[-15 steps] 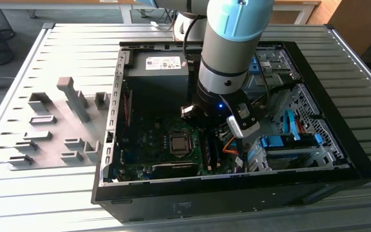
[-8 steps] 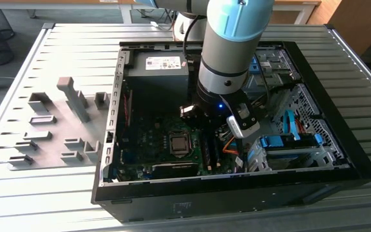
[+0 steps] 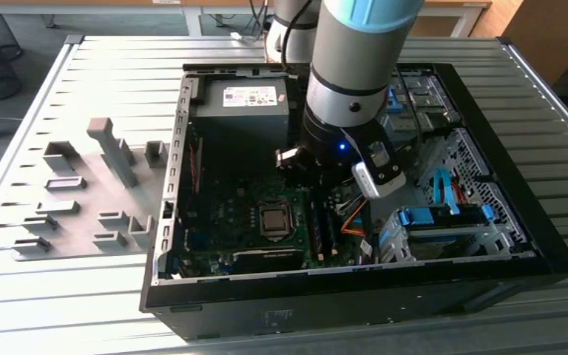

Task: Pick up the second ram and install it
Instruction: 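Insert the second ram into the second slot, then press down the second ram until it locks into place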

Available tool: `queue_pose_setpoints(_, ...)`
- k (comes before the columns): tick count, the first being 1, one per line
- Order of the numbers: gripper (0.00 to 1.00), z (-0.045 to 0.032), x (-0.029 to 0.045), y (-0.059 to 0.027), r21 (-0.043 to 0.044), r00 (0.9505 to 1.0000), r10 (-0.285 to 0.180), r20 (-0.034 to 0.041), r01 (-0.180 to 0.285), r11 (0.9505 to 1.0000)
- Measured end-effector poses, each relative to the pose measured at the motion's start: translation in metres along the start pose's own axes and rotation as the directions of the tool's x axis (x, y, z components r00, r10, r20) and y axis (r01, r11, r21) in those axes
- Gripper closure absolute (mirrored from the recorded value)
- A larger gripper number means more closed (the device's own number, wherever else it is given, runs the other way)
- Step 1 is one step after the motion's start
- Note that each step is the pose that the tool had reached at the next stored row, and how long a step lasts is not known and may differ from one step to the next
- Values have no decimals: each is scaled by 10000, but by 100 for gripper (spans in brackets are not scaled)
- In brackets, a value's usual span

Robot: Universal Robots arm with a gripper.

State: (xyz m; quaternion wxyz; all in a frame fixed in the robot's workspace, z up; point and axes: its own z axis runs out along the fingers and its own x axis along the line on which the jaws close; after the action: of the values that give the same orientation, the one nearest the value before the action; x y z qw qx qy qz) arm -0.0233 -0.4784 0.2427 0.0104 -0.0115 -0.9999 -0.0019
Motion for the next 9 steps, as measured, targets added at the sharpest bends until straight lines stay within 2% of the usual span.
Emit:
queue_pose_setpoints(2, 74, -14, 0, 0, -1, 10000, 0, -1, 0, 10000)
queue_pose_setpoints(3, 81, -14, 0, 0, -2, 10000, 0, -1, 0, 10000)
queue_pose_setpoints(4, 81, -14, 0, 0, -1, 10000, 0, -1, 0, 10000)
queue_pose_setpoints(5, 87, -14, 0, 0, -1, 10000, 0, -1, 0, 10000)
queue_pose_setpoints(9, 89, 5, 0, 0, 1, 10000, 0, 0, 0, 10000)
